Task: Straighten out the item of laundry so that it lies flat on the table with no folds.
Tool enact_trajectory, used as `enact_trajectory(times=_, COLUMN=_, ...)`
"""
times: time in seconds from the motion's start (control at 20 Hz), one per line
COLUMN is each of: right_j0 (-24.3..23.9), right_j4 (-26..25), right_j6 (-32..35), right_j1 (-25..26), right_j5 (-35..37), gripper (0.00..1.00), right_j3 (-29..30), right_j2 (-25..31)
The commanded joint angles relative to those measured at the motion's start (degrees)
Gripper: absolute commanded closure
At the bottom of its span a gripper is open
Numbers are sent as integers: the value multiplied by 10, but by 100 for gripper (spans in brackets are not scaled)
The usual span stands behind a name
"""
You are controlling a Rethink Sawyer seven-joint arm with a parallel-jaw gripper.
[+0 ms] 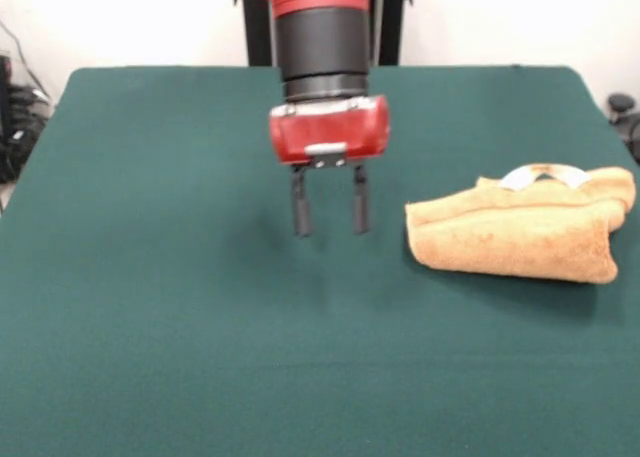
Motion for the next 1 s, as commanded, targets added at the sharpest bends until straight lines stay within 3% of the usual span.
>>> enact_trajectory(times=0.05, right_j0=2, right_j4=-18, right_j6=29, right_j1=88, right_j5=-31, gripper=0, right_j3=-50, right_j2=71)
enact_trajectory(times=0.1, right_j0=-41, right_j4=-34, right_j6=66, right_j1=126, right_j5=-74, gripper=0, right_j3=-45, right_j2=126)
enact_trajectory(times=0.3, right_j0=-133, right_j4=-85, right_j6=104, right_j1=192, right_j5=-58, gripper=0, right_j3=-44, right_j2=262)
enact_trajectory(times=0.5, right_j0=-230, right_j4=-99, right_j6=60, right_j1=272, right_j5=41, gripper=0, right_j3=-39, right_j2=406)
enact_trajectory(times=0.65, right_j0=-277, right_j4=-104, right_j6=24, right_j1=343, right_j5=77, gripper=0, right_j3=-44, right_j2=480)
enact_trajectory(times=0.7, right_j0=-305, right_j4=-99, right_j6=8, right_j1=391, right_j5=99, gripper=0, right_j3=-41, right_j2=519)
enact_trajectory(times=0.85, right_j0=-331, right_j4=-48, right_j6=-28, right_j1=450, right_j5=134, gripper=0, right_j3=-38, right_j2=566)
enact_trajectory(times=1.0, right_j0=-353, right_j4=14, right_j6=-115, right_j1=521, right_j5=216, gripper=0, right_j3=-59, right_j2=621)
